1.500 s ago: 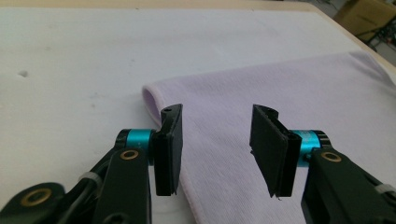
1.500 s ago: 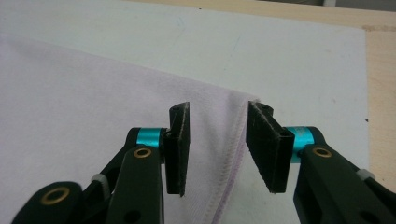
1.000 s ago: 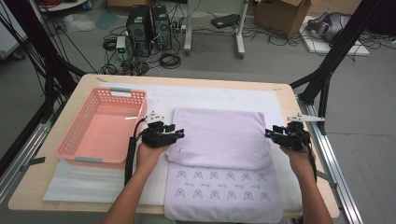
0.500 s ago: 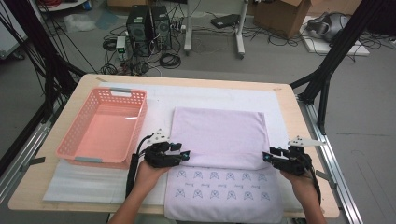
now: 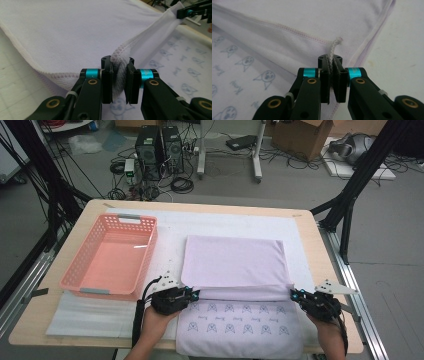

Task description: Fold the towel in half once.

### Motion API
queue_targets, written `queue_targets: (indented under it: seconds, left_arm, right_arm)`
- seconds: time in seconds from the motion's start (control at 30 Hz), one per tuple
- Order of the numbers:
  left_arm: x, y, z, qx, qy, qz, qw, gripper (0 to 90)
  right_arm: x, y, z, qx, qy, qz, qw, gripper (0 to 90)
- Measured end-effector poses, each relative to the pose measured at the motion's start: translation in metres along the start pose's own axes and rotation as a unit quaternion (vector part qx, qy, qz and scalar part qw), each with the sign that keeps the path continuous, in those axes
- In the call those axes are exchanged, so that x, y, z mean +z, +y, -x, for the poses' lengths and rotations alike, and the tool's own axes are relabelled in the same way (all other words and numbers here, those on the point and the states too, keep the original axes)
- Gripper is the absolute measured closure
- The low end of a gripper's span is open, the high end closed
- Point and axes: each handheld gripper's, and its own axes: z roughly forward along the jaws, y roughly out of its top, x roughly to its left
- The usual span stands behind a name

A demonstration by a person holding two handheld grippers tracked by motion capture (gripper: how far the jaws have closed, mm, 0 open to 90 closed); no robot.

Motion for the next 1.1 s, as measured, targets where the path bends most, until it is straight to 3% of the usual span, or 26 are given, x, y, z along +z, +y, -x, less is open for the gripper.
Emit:
queue_targets:
  seconds: [0.17,0.43,1.1]
  left_arm:
    - [-0.005,-0.003,0.012,0.011,-0.013,0.005,0.9998,78.8]
    - [-0.014,-0.02,0.024,0.016,-0.016,-0.011,0.9997,79.3]
    - [-0.039,-0.038,0.045,0.008,-0.035,-0.01,0.9993,80.4]
  right_arm:
    - [-0.017,-0.007,-0.001,0.006,0.006,0.011,0.9999,85.9]
    - [-0.024,-0.024,-0.009,-0.001,0.018,-0.01,0.9998,85.5]
    - [-0.048,-0.045,-0.031,-0.008,0.037,-0.016,0.9992,85.5]
